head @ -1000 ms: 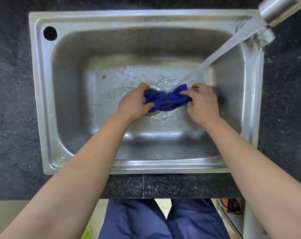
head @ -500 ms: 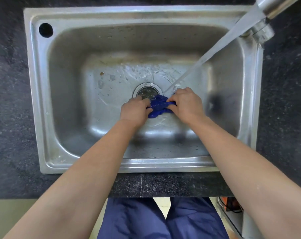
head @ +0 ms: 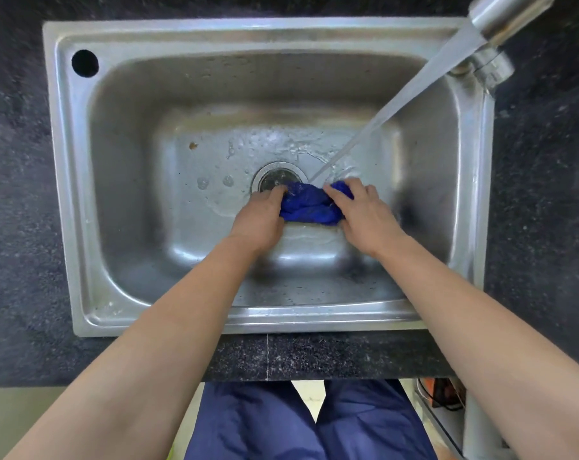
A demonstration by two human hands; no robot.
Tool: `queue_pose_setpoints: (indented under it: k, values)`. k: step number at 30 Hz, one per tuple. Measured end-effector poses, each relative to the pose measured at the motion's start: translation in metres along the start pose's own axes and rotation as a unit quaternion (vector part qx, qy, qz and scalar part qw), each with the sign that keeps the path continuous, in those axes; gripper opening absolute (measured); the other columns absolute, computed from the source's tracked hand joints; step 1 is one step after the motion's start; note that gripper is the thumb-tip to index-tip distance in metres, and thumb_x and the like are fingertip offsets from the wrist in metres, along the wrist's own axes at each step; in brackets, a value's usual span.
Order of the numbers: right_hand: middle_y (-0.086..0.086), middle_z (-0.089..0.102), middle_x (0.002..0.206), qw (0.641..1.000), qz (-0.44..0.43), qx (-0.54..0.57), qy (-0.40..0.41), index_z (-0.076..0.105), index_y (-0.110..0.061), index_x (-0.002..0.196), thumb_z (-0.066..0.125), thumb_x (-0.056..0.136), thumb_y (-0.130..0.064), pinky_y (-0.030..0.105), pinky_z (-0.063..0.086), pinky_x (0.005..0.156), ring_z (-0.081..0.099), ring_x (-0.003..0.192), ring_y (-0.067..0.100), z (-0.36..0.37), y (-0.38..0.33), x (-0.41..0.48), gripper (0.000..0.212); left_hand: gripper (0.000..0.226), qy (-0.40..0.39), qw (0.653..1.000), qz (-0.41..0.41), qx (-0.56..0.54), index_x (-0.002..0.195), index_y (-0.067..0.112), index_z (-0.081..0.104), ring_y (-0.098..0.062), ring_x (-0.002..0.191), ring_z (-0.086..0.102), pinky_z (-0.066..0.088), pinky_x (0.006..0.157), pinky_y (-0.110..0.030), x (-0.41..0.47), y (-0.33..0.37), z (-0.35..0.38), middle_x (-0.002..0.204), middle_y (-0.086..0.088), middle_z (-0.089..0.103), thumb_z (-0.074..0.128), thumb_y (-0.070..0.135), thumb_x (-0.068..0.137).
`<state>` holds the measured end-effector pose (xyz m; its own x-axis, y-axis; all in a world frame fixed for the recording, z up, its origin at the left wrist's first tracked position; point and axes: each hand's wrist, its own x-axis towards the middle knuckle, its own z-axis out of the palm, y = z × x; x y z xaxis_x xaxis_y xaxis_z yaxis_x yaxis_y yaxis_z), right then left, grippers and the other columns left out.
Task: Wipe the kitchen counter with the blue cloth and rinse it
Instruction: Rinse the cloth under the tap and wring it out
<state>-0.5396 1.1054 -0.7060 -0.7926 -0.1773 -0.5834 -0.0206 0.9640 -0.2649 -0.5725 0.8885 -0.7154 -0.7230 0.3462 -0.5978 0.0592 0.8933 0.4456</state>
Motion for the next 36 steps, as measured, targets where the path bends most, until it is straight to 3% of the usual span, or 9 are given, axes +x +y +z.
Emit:
queue_pose_setpoints:
  k: [4, 8, 11, 13, 17, 20, 24, 32, 36]
  values:
    - [0.005, 0.065, 0.097, 0.972, 0.09, 0.218, 0.001, 0.068, -0.023, 0.109, 0.06, 0.095, -0.031, 0.034, 0.049, 0.08, 0.062, 0.09, 0.023, -0.019, 0.008, -0.005, 0.018, 0.022, 0.051, 0.998, -0.019, -0.024, 0.1, 0.015, 0.065, -0.034, 0.096, 0.059, 0.042, 0.071, -0.035, -0.002, -0.006, -0.016, 0.097, -0.012, 0.064, 0.051, 0.033, 0.097]
    - [-0.001, 0.055, 0.054, 0.852, 0.234, 0.463, 0.069, 0.065, -0.016, 0.074, 0.059, 0.095, -0.03, 0.024, 0.039, 0.055, 0.049, 0.05, 0.008, -0.045, 0.018, -0.004, 0.026, 0.046, 0.044, 0.975, -0.132, -0.172, 0.059, 0.013, 0.048, -0.029, 0.068, 0.051, 0.038, 0.063, -0.036, -0.005, -0.015, -0.042, 0.059, -0.004, 0.05, 0.05, 0.054, 0.079]
    - [0.002, 0.066, 0.074, 0.835, 0.257, 0.463, 0.147, 0.066, -0.018, 0.116, 0.053, 0.096, -0.02, 0.023, 0.049, 0.064, 0.061, 0.062, 0.011, -0.047, 0.026, 0.006, 0.024, 0.037, 0.077, 0.983, -0.115, -0.121, 0.081, 0.015, 0.061, -0.033, 0.093, 0.056, 0.046, 0.075, -0.037, -0.003, -0.025, -0.045, 0.091, -0.014, 0.059, 0.058, 0.051, 0.08]
    - [0.008, 0.066, 0.109, 0.899, 0.237, 0.345, 0.127, 0.053, -0.022, 0.138, 0.053, 0.094, -0.024, 0.03, 0.051, 0.091, 0.066, 0.095, 0.022, -0.043, 0.026, 0.01, 0.043, 0.05, 0.071, 0.99, -0.1, -0.064, 0.124, 0.014, 0.057, -0.033, 0.122, 0.042, 0.042, 0.099, -0.04, -0.004, -0.031, -0.037, 0.128, -0.016, 0.048, 0.068, 0.039, 0.082]
    - [0.01, 0.02, 0.161, 0.979, 0.074, 0.187, 0.028, 0.023, -0.026, 0.157, 0.061, 0.093, -0.04, 0.042, 0.03, 0.117, 0.026, 0.144, 0.032, -0.027, -0.004, 0.012, 0.077, 0.09, 0.089, 0.994, -0.063, -0.005, 0.155, 0.016, 0.024, -0.033, 0.143, 0.022, 0.03, 0.114, -0.049, -0.01, -0.025, -0.018, 0.156, -0.009, 0.028, 0.069, 0.046, 0.083]
    - [0.008, 0.022, 0.16, 0.999, -0.004, 0.049, -0.009, 0.014, -0.024, 0.16, 0.066, 0.091, -0.04, 0.045, 0.045, 0.103, 0.035, 0.133, 0.037, -0.004, -0.026, 0.013, 0.088, 0.099, 0.066, 0.991, -0.088, 0.082, 0.156, 0.017, 0.017, -0.035, 0.133, 0.032, 0.036, 0.104, -0.049, -0.013, -0.021, -0.004, 0.144, -0.012, 0.038, 0.067, 0.057, 0.081]
    - [0.011, 0.053, 0.123, 0.999, -0.008, 0.022, 0.027, 0.046, -0.017, 0.142, 0.05, 0.101, -0.037, 0.039, 0.046, 0.076, 0.056, 0.109, 0.035, 0.003, -0.037, 0.014, 0.045, 0.055, 0.038, 0.98, -0.061, 0.187, 0.144, 0.021, 0.039, -0.033, 0.119, 0.046, 0.034, 0.094, -0.042, -0.013, -0.016, 0.004, 0.13, -0.012, 0.054, 0.051, 0.044, 0.096]
    - [0.012, 0.065, 0.09, 0.945, 0.24, 0.194, 0.106, 0.057, -0.014, 0.075, 0.034, 0.097, -0.068, 0.034, 0.04, 0.071, 0.062, 0.095, 0.036, -0.051, -0.01, 0.002, 0.063, 0.057, 0.079, 0.995, -0.062, -0.018, 0.072, 0.022, 0.05, -0.033, 0.08, 0.058, 0.042, 0.064, -0.036, -0.009, -0.007, -0.038, 0.077, -0.006, 0.059, 0.028, 0.068, 0.097]
    - [0.013, 0.051, 0.138, 0.958, 0.187, 0.155, 0.149, 0.048, -0.021, 0.14, 0.045, 0.099, -0.055, 0.043, 0.045, 0.095, 0.049, 0.127, 0.035, -0.037, 0.0, -0.003, 0.053, 0.045, 0.1, 0.993, -0.056, -0.035, 0.135, 0.018, 0.048, -0.035, 0.112, 0.054, 0.048, 0.087, -0.043, -0.008, -0.005, -0.027, 0.126, -0.013, 0.05, 0.053, 0.043, 0.097]
